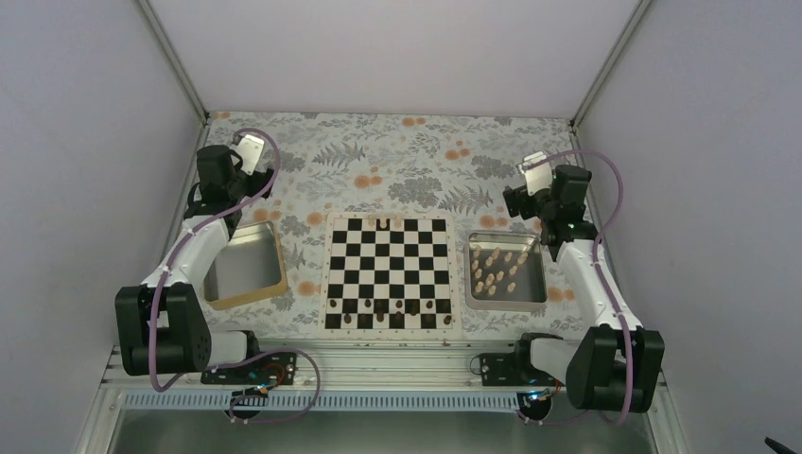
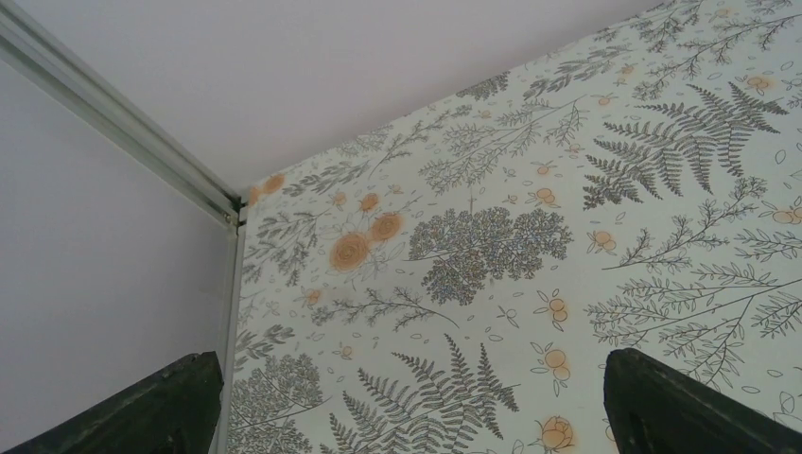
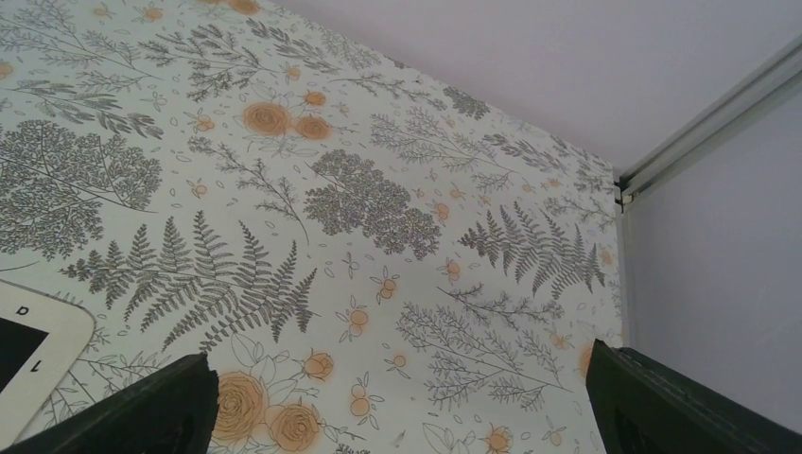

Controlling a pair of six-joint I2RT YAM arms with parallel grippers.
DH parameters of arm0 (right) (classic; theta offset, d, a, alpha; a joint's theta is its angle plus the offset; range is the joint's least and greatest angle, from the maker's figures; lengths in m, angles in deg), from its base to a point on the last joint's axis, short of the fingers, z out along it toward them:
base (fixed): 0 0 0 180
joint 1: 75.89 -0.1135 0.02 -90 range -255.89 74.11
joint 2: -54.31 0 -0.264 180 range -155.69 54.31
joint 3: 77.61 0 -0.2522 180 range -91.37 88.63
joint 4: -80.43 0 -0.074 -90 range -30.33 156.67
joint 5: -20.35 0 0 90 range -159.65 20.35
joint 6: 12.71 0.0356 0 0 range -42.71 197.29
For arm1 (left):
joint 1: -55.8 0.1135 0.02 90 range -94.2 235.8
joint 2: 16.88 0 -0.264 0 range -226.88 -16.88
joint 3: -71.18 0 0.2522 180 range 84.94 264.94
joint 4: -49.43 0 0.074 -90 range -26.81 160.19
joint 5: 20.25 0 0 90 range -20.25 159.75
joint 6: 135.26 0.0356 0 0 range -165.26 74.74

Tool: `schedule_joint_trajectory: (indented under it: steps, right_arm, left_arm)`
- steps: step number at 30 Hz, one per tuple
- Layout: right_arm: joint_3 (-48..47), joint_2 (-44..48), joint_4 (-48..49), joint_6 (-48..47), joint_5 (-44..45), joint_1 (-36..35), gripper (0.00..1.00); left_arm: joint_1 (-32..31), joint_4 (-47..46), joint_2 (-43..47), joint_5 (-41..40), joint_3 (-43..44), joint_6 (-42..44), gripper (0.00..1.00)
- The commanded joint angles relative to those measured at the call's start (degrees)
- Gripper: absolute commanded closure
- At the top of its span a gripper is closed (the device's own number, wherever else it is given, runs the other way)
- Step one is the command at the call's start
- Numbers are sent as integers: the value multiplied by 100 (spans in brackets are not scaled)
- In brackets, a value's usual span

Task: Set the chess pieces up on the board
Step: Pick up the chess piece from the storage box.

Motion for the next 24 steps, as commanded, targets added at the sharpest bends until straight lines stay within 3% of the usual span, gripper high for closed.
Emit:
schedule_joint_trajectory:
  steps: [1, 13, 19, 24]
  right_arm:
    - [90, 95, 173, -15, 78, -46, 0]
    - [168, -66, -410, -710, -454, -98, 0]
    - [-291, -433, -1427, -993, -812, -125, 15]
    - [-572, -601, -2063, -1204, -756, -93, 18]
  left_arm:
    - [29, -83, -23, -3, 20, 20, 0]
    - [28, -89, 37, -29, 3, 20, 0]
    - [29, -38, 27, 34, 26, 29, 0]
    - [31, 44, 39, 157, 71, 55, 0]
